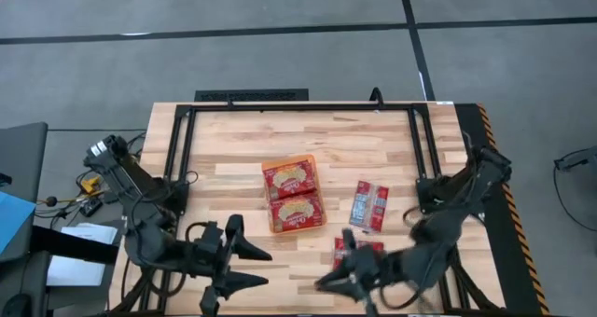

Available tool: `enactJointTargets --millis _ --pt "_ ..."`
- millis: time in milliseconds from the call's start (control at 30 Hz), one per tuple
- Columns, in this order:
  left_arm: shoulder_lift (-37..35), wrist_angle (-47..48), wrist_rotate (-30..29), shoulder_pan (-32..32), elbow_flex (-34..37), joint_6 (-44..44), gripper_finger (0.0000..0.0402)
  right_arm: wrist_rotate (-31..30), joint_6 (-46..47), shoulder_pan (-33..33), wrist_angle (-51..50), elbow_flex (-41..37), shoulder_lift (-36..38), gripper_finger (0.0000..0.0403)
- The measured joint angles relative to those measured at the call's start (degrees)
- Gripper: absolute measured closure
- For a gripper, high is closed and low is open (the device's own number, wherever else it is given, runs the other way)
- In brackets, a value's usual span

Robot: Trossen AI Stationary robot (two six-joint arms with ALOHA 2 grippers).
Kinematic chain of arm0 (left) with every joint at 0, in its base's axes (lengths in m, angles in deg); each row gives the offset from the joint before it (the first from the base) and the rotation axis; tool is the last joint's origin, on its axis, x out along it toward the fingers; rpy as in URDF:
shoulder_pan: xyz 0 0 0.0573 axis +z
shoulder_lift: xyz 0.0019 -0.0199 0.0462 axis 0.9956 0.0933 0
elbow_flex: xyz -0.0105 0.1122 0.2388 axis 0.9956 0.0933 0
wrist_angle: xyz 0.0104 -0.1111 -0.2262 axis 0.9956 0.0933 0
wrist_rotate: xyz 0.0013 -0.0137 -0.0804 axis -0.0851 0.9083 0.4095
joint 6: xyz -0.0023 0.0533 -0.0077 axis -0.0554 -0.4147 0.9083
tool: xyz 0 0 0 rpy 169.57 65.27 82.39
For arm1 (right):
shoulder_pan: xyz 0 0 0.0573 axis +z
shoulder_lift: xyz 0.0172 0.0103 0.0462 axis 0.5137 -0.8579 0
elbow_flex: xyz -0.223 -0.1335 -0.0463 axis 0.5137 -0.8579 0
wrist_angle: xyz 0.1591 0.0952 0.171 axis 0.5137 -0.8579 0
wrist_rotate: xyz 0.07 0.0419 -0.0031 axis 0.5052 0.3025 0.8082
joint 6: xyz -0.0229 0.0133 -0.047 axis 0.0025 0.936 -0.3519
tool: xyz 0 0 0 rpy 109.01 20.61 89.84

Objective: Sort popcorn bags into baskets
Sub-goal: Put the red popcorn bag into the orange bin

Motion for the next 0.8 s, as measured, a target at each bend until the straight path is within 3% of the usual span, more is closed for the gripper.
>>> enactJointTargets --millis 200,333,567,800 --pt "0.3 -7.5 -0.1 0.1 0.0 -1.6 0.0198 -0.5 -13.8 -3.6 -7.8 7.5 8.6 0.0337" --pt "-2.1 -10.0 -3.4 0.5 0.0 -8.4 0.0198 -2.1 -15.1 -6.9 -15.6 8.6 14.7 0.0337" --pt "-10.5 -9.6 -10.6 2.2 0.0 -18.7 0.0198 -2.0 -3.8 -9.2 -33.7 8.6 21.0 0.0337" --pt "-20.5 -5.7 -18.2 3.4 0.0 -22.2 0.0198 -1.8 21.9 -7.1 -65.3 8.4 18.9 0.0337"
